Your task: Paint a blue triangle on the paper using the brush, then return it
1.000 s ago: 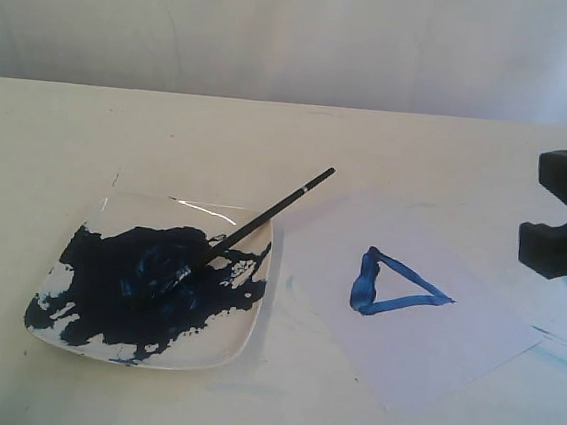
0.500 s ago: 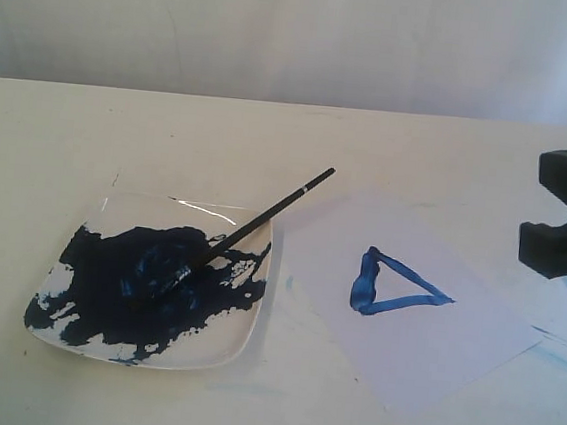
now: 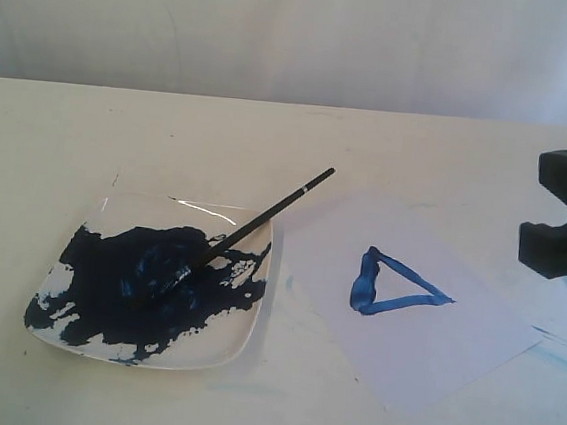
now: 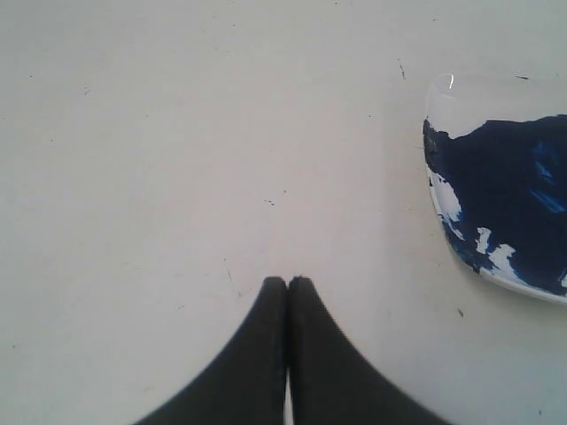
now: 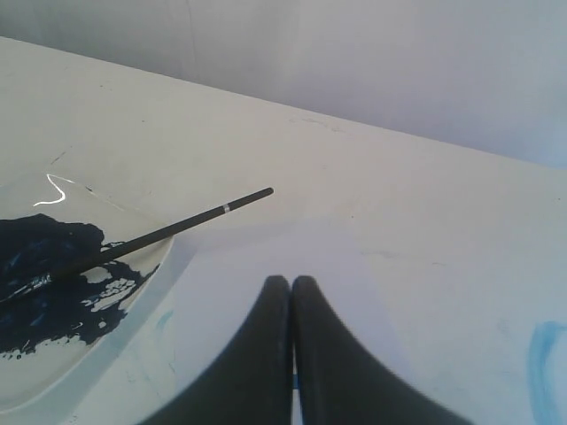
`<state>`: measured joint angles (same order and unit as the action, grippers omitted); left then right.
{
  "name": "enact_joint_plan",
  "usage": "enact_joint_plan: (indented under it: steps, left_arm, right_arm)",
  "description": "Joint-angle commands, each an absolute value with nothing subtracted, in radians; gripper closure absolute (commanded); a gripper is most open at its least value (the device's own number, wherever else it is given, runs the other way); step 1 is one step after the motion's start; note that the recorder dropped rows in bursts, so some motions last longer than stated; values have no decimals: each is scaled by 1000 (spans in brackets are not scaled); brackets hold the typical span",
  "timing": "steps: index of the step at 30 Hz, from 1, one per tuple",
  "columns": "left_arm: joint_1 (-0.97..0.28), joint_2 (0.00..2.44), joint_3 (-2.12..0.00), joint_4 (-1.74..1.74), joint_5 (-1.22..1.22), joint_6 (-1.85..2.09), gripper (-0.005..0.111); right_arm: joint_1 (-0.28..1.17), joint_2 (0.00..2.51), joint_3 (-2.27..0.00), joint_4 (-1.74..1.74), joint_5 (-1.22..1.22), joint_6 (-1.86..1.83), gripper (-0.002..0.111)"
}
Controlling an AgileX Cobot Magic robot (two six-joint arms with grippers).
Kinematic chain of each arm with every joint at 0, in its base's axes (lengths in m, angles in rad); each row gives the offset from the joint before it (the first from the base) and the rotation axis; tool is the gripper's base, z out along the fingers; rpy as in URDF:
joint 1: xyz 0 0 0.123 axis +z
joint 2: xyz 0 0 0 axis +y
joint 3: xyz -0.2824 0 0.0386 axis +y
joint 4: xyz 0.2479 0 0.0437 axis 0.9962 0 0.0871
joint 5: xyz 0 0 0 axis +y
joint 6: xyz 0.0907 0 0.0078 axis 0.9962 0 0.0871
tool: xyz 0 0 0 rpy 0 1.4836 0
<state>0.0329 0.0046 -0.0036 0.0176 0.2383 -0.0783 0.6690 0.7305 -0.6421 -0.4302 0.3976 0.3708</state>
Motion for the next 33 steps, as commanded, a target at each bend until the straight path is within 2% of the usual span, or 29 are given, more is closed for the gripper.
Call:
enact_joint_plan:
  steps: [1,28,33]
  left_arm:
    - [23,0,0,16,246,-74,107]
    - [21,0,0,16,244,-72,107]
    - [-42,0,0,16,244,-72,107]
  right_arm:
    - [668,723,-637,-442,395,361,108]
    - [668,723,-637,-440,395,361,108]
    - [669,703,-637,-440,397,361,108]
